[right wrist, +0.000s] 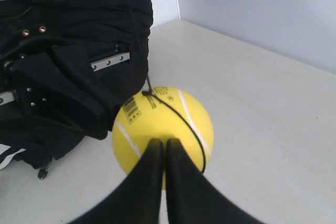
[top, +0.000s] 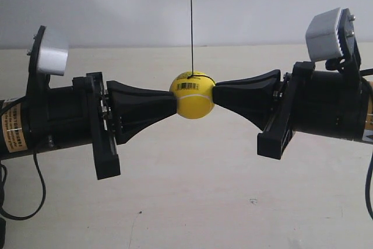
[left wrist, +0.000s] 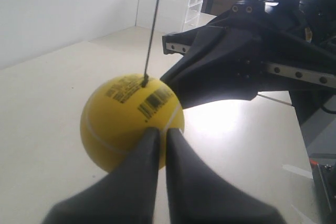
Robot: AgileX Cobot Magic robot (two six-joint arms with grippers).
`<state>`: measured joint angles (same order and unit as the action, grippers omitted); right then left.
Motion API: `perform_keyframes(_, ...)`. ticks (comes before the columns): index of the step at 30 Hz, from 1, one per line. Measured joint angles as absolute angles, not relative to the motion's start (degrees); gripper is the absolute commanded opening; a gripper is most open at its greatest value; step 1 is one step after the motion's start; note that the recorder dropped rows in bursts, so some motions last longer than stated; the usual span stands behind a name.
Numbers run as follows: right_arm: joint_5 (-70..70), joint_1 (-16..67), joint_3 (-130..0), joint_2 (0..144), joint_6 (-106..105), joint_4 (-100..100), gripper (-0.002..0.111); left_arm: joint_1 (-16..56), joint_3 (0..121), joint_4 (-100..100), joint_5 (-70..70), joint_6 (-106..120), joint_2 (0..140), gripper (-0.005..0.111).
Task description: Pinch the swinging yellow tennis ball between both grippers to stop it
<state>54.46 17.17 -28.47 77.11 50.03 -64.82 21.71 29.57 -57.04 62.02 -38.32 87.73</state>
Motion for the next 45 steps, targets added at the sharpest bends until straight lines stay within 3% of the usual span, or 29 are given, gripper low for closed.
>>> perform_keyframes(23, 53.28, 17.17, -28.47, 77.11, 49.78, -64.82, 0.000, 21.71, 29.57, -57.53, 59.96, -38.42, 85.34, 0.005)
perform_keyframes(36, 39.48, 17.17, -28.47, 55.24, 59.49, -67.41, 0.000, 21.71, 29.57, -49.99, 31.88, -43.48, 61.36, 0.005)
perform_keyframes(45, 35.50, 17.17, -28.47, 43.16, 71.35, -73.20, 0.000, 21.71, 28.44, -48.01, 20.91, -49.45, 49.56, 0.005)
